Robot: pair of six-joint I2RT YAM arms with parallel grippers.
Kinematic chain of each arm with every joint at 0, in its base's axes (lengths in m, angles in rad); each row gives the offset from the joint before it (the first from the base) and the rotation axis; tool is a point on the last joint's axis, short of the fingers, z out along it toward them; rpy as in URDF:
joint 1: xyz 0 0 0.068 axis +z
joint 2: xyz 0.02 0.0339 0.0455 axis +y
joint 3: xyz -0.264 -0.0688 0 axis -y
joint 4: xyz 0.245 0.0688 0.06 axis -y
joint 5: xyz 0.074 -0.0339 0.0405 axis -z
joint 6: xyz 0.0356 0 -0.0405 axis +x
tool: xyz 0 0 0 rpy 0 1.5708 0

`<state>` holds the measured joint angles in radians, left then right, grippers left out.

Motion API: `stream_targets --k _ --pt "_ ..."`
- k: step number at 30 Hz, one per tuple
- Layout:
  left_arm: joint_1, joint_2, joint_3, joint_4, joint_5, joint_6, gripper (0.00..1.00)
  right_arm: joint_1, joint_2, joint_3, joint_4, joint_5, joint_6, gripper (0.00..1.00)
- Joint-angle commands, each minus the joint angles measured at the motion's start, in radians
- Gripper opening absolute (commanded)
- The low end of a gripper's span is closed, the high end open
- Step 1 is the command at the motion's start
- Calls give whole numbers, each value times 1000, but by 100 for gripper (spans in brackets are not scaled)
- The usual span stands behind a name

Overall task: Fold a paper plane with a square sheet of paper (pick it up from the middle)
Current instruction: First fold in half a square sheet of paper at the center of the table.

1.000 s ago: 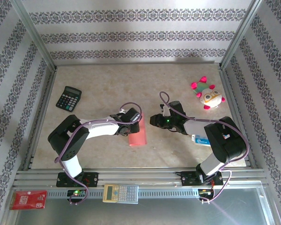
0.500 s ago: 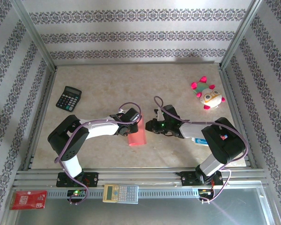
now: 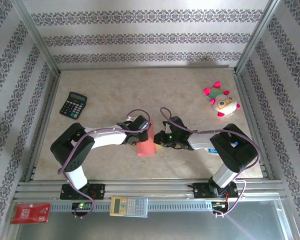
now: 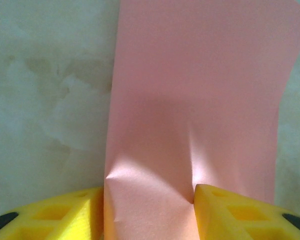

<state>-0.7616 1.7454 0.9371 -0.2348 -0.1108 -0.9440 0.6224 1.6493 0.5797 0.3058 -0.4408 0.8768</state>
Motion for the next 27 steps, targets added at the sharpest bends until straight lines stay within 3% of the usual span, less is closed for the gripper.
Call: stream_targets --k 1,15,27 --pt "12 65 -41 -31 -134 -15 53 34 24 -42 32 4 55 18" --pt "-8 103 -43 6 -153 -60 57 41 19 -57 132 -19 130 17" --pt "-9 145 -42 29 -153 -69 58 -5 -99 -72 27 10 81 17"
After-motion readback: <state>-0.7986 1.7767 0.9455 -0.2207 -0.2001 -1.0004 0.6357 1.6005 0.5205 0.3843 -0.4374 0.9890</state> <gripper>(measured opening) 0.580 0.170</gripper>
